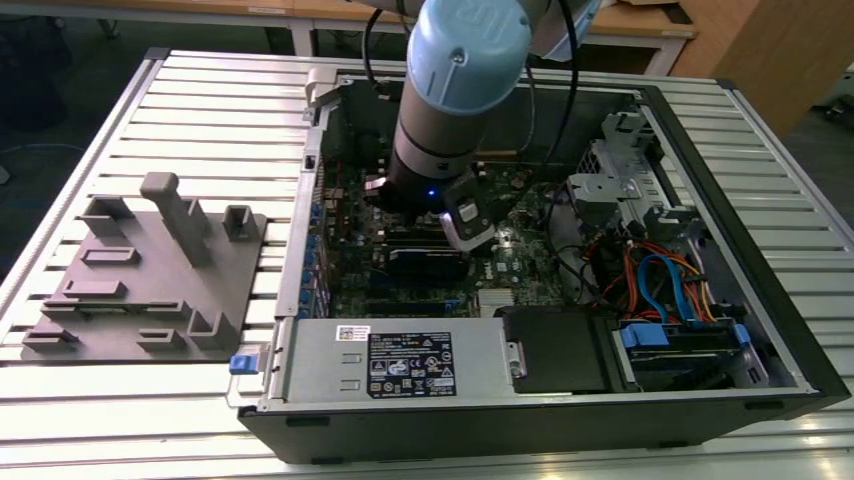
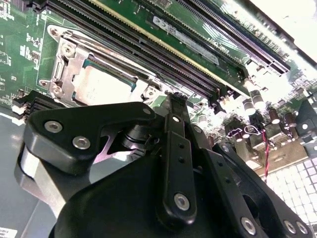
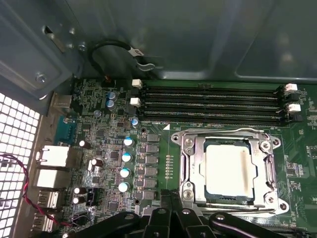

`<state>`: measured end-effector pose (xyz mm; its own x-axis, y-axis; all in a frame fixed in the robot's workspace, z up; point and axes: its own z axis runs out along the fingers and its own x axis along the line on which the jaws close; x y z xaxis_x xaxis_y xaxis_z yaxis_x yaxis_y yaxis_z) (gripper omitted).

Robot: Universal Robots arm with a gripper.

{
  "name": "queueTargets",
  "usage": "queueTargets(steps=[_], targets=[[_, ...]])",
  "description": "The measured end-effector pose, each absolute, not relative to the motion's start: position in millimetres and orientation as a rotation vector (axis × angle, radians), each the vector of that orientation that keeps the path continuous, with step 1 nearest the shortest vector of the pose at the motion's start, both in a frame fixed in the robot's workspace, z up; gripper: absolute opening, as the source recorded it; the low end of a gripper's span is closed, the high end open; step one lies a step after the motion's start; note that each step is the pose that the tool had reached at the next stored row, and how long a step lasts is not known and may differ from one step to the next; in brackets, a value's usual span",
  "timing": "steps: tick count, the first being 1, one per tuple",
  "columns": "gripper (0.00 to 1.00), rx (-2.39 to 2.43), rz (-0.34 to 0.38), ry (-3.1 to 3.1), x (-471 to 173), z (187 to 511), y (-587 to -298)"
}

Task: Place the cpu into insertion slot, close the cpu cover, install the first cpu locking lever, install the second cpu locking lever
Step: 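Install the second cpu locking lever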

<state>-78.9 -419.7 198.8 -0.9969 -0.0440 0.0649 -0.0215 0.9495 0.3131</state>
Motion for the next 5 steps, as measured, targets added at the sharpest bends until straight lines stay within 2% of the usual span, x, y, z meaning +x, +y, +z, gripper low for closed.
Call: queueTargets(steps=[5], targets=[[0.1, 0.051, -0.485, -3.031, -78.9, 199.4, -419.8]])
